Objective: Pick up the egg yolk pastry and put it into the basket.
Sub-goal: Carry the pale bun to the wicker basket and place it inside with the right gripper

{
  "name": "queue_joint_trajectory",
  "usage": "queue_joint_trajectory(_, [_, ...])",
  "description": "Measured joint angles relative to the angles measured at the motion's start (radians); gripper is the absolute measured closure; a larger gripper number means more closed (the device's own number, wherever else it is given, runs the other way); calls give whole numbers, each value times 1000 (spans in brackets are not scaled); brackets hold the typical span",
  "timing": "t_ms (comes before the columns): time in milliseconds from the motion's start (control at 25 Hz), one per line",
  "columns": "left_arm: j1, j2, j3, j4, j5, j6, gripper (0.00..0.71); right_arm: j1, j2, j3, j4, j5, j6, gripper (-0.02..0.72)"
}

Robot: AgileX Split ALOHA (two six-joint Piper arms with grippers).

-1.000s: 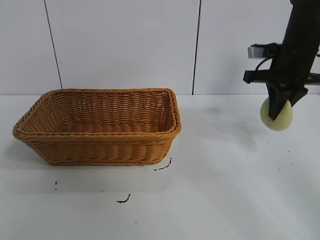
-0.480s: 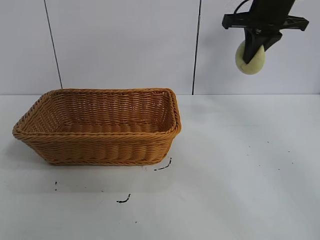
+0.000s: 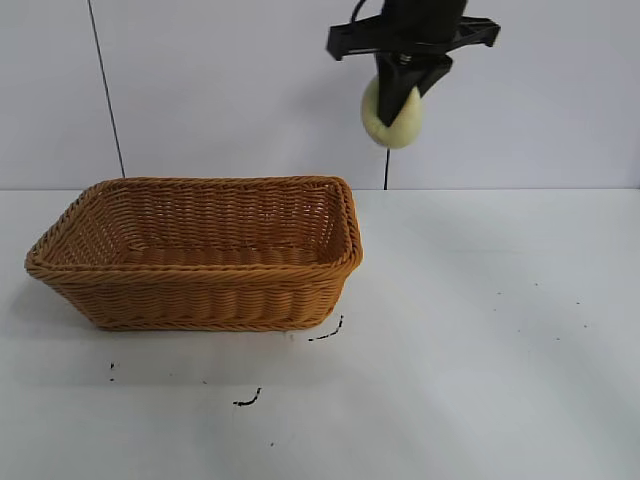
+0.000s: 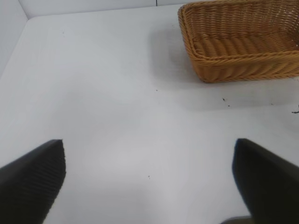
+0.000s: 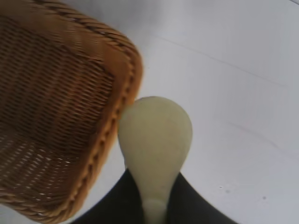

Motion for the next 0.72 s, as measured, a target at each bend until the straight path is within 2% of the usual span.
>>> queue_joint_trajectory(200, [0,0,0,0,0,0,14,122,12,0,1,-66,0,669])
queue_joint_trajectory(360, [0,0,0,0,0,0,14,181,58,0,5,-105,7,669])
queue_joint_trajectory(720, [0,0,0,0,0,0,14,191,209,0,27,-211,45,670])
